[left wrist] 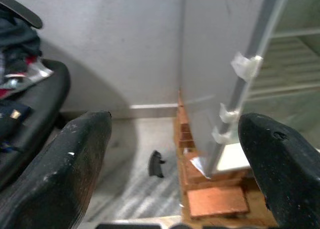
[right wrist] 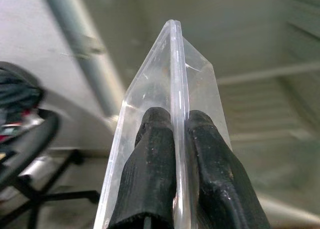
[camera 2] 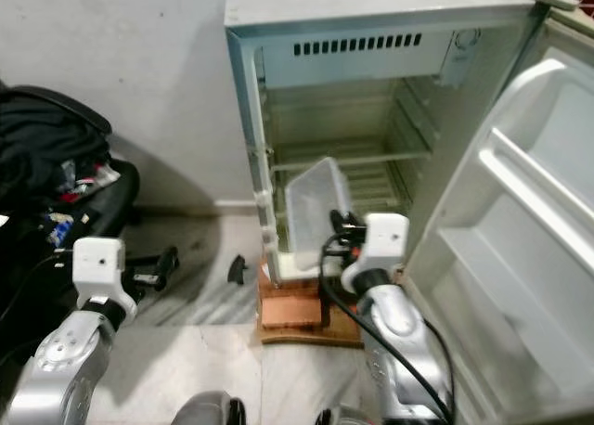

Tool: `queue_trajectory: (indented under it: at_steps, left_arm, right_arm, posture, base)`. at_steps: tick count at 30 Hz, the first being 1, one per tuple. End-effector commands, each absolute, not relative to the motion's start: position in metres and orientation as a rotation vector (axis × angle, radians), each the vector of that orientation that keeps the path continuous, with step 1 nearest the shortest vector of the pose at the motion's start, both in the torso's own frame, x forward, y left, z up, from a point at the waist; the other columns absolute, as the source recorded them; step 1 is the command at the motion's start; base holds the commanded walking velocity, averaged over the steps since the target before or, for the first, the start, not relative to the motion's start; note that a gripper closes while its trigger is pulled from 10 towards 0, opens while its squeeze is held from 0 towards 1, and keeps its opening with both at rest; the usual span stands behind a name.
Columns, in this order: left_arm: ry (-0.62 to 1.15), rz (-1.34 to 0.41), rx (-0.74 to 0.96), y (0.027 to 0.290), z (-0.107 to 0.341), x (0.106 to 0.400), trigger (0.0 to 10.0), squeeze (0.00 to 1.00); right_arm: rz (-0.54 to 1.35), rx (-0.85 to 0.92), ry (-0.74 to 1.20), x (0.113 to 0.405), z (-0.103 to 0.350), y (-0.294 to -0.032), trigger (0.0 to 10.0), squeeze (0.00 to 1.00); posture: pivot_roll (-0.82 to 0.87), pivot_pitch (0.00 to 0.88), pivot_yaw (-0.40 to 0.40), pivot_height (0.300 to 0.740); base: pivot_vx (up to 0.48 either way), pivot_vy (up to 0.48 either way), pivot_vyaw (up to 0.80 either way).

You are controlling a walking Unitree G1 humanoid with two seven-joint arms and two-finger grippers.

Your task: Restocking fridge

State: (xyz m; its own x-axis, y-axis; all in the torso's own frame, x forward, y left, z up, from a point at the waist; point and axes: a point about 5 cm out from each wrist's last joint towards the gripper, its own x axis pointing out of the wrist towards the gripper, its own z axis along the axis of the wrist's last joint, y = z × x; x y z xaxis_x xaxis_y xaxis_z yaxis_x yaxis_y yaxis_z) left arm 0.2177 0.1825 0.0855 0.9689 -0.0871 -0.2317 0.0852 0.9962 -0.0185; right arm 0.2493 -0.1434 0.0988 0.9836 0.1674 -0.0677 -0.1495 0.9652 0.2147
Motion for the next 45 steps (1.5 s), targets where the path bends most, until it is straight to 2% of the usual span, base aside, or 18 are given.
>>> queue_trajectory:
  at_steps: [1, 5, 9, 18, 45]
  left_arm:
    - [0.178, -0.116, 0.021, 0.184, 0.092, 0.212, 10.0, 0.00]
    - [0.141, -0.129, 0.034, 0.181, 0.090, 0.207, 10.0, 0.00]
    - [0.100, -0.146, 0.063, 0.180, 0.092, 0.210, 10.0, 0.00]
    - [0.060, -0.171, 0.068, 0.182, 0.092, 0.214, 10.0, 0.00]
    - [0.056, -0.187, 0.051, 0.173, 0.086, 0.215, 10.0, 0.00]
  right_arm:
    - [0.132, 0.210, 0.079, 0.244, 0.104, -0.152, 10.0, 0.00]
    - [0.131, 0.159, 0.101, 0.232, 0.098, -0.161, 10.0, 0.00]
    - [0.127, 0.151, 0.106, 0.232, 0.097, -0.165, 10.0, 0.00]
    - [0.171, 0.145, 0.097, 0.240, 0.101, -0.156, 10.0, 0.00]
    - [0.191, 0.137, 0.098, 0.244, 0.100, -0.154, 10.0, 0.00]
  posture:
    - [0.08, 0.064, 0.014, 0.740]
    - [0.08, 0.031, 0.005, 0.740]
    - [0.08, 0.005, -0.003, 0.740]
    - [0.07, 0.005, -0.008, 0.740]
    - [0.06, 0.000, -0.012, 0.740]
  base:
    - [0.000, 0.000, 0.00]
    - [0.000, 0.000, 0.00]
    - [0.000, 0.000, 0.00]
    - [0.000, 0.000, 0.00]
    - [0.273, 0.000, 0.00]
